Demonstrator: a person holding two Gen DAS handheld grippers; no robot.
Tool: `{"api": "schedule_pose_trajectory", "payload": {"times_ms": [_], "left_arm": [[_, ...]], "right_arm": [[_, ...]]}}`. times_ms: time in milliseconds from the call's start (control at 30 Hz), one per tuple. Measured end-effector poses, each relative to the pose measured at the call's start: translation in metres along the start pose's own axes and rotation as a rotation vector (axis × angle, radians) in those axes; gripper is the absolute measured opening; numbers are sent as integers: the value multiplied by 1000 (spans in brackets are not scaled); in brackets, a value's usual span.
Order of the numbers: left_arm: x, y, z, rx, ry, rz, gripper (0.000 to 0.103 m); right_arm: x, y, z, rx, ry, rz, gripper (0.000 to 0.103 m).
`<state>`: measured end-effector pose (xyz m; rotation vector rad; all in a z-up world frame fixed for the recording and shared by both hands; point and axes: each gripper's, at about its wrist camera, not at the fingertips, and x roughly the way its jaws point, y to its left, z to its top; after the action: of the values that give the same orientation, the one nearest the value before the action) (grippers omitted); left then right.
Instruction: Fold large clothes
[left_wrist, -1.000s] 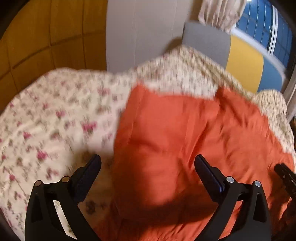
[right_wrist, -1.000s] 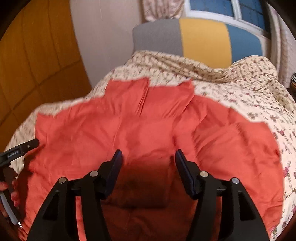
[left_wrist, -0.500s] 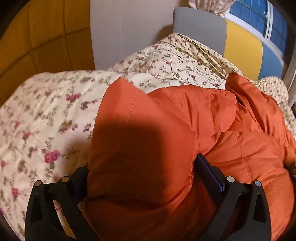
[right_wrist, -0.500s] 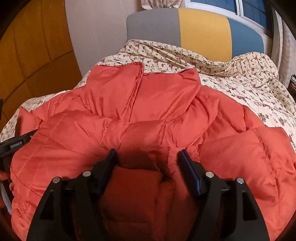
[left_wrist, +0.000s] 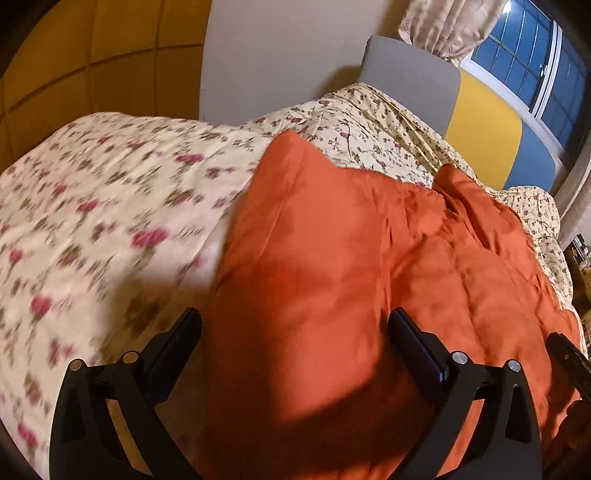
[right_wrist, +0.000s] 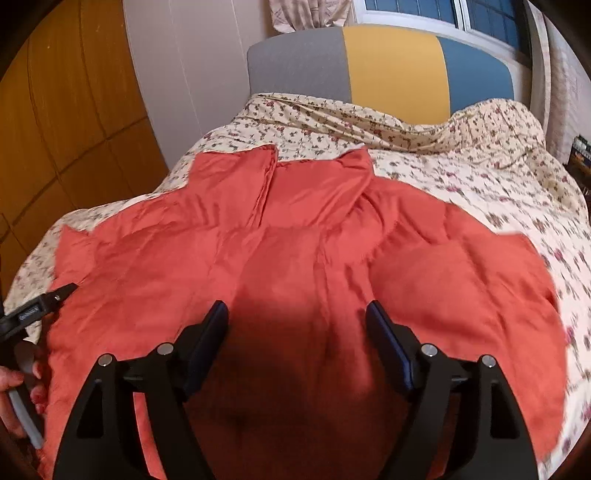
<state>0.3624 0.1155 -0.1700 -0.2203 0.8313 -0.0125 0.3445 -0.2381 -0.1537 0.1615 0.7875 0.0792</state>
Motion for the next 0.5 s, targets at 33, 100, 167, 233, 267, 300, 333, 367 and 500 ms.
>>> {"api": "schedule_pose_trajectory", "payload": {"times_ms": [33,100,167,233,267,300,333,367,500], "left_arm": [[-8,1,-4,-1,1,-11,100],[-27,3,-16,4,2,-35,100],[-44,6,-27,4,-5,-45,100],[-61,10,-43,1,-3,-59,100],[-71,13,-54,11,-4,-63,100],[-75,14,-61,23,-4,-60,100],[-81,15,-70,40,2,-51,100],[-84,17,-76,47,9,-41,100],[-101,36,-102,19,38,-25,100]], "right_arm": [[-10,-2,-4,4,10,-4,79],[-27,-8,-12,23,32,-15,80],[-46,-15,-21,51,60,-15,80],[-68,-21,-33,55,68,-30,80],[-77,-22,-37,48,69,-42,80],[-88,-23,-43,36,70,-58,81],[-94,-24,-48,29,71,-68,81],[-104,-26,-54,15,73,-86,81],[-134,-28,-74,-21,64,-127,86]]}}
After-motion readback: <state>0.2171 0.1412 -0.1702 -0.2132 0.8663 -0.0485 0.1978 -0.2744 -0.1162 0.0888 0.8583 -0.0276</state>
